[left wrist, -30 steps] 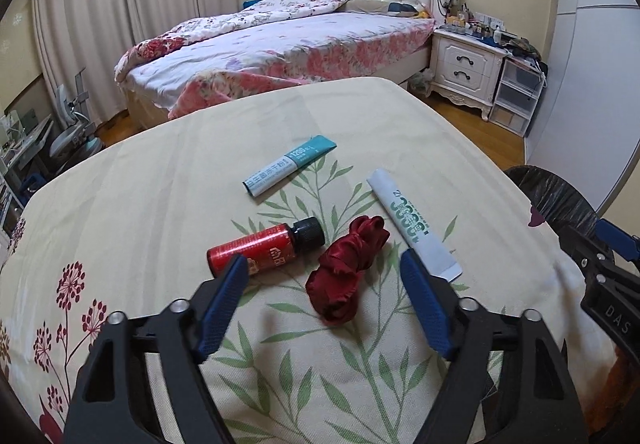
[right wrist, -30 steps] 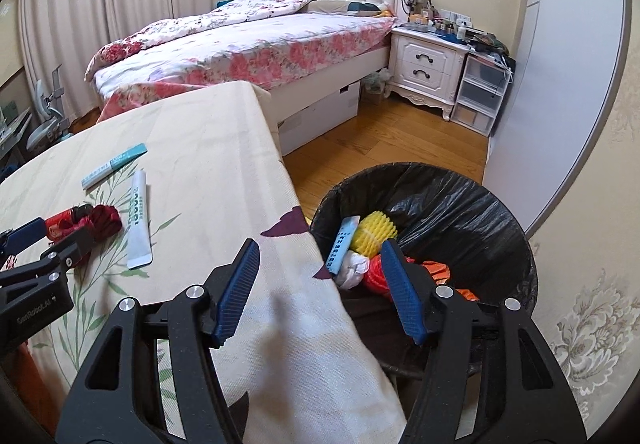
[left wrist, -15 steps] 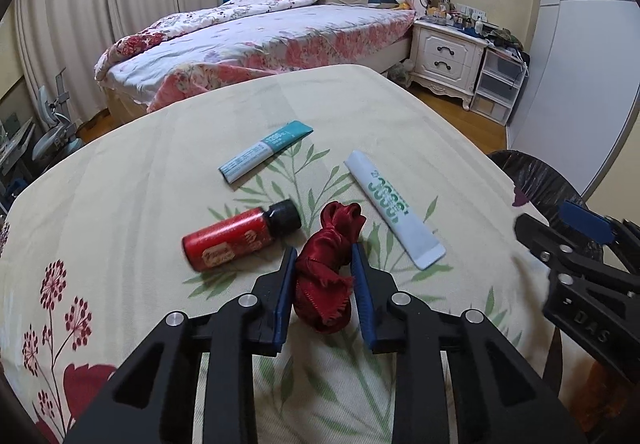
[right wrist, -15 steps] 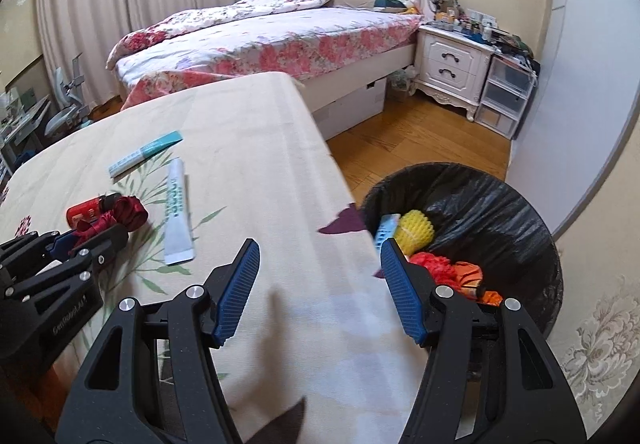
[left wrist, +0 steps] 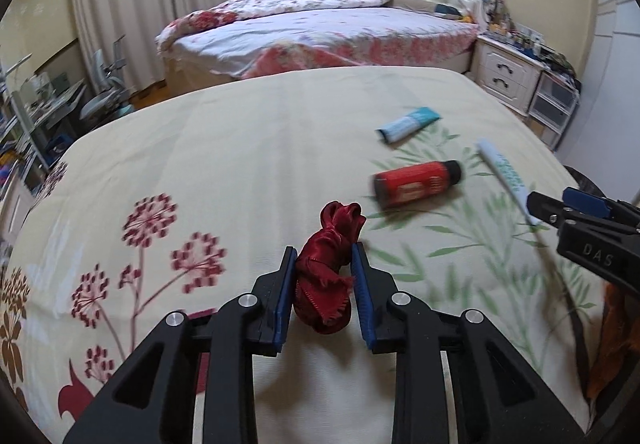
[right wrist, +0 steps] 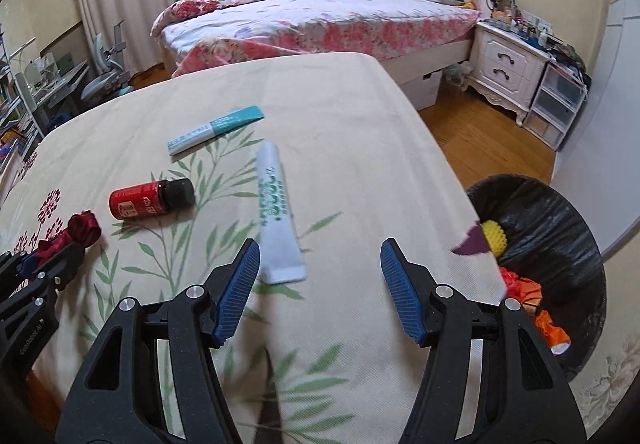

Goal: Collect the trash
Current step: 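Grasp the dark red cloth with the left tool, then grasp the white tube with the right tool while the left tool holds the red cloth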

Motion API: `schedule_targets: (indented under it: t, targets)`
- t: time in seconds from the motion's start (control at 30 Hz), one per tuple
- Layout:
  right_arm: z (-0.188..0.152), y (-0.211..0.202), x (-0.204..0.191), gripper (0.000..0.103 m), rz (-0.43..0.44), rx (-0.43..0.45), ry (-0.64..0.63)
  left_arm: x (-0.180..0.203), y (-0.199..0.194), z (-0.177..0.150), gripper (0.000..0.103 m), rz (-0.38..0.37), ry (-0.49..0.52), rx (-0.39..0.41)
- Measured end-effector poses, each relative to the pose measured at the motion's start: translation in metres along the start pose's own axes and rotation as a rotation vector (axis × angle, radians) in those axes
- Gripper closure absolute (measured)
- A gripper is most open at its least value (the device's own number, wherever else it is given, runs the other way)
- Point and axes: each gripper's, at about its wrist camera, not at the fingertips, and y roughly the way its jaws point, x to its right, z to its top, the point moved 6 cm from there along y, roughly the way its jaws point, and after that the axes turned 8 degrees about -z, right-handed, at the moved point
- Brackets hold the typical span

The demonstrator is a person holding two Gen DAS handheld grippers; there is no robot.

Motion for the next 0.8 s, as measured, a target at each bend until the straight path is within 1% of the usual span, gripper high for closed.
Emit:
schedule_targets:
  t: [0.07, 0.2, 0.27, 0.3, 0.4, 0.53, 0.6, 0.63, 0.8]
  targets:
    - [0.005, 0.004, -0.007, 0.042, 0.003, -0.005, -0.013, -0.013, 0.000, 0.001, 0.075, 0.012, -0.025, -0.004]
    - [0.012, 0.013, -0.017, 0.042, 0.006, -0.016, -0.035, -0.032, 0.002, 0.006, 0.075, 0.044, -0.032, -0.006]
    - [0.016, 0.018, -0.021, 0.045, 0.008, -0.026, -0.039, -0.039, 0.002, 0.006, 0.075, 0.048, -0.043, -0.004]
    - [0.016, 0.020, -0.023, 0.050, 0.008, -0.034, -0.042, -0.042, 0.002, 0.007, 0.075, 0.051, -0.048, -0.003]
    - [0.018, 0.021, -0.023, 0.055, -0.005, -0.034, -0.051, -0.048, 0.003, 0.007, 0.075, 0.050, -0.061, -0.002]
    - [0.017, 0.019, -0.021, 0.067, -0.019, -0.030, -0.051, -0.051, 0.005, 0.008, 0.075, 0.039, -0.077, -0.003]
    - [0.017, 0.018, -0.021, 0.076, -0.021, -0.028, -0.056, -0.052, 0.005, 0.008, 0.075, 0.035, -0.087, -0.006]
    - [0.016, 0.017, -0.021, 0.084, -0.022, -0.027, -0.060, -0.053, 0.006, 0.008, 0.075, 0.032, -0.092, -0.007]
    - [0.014, 0.014, -0.021, 0.086, -0.017, -0.025, -0.059, -0.056, 0.005, 0.007, 0.075, 0.026, -0.103, -0.006]
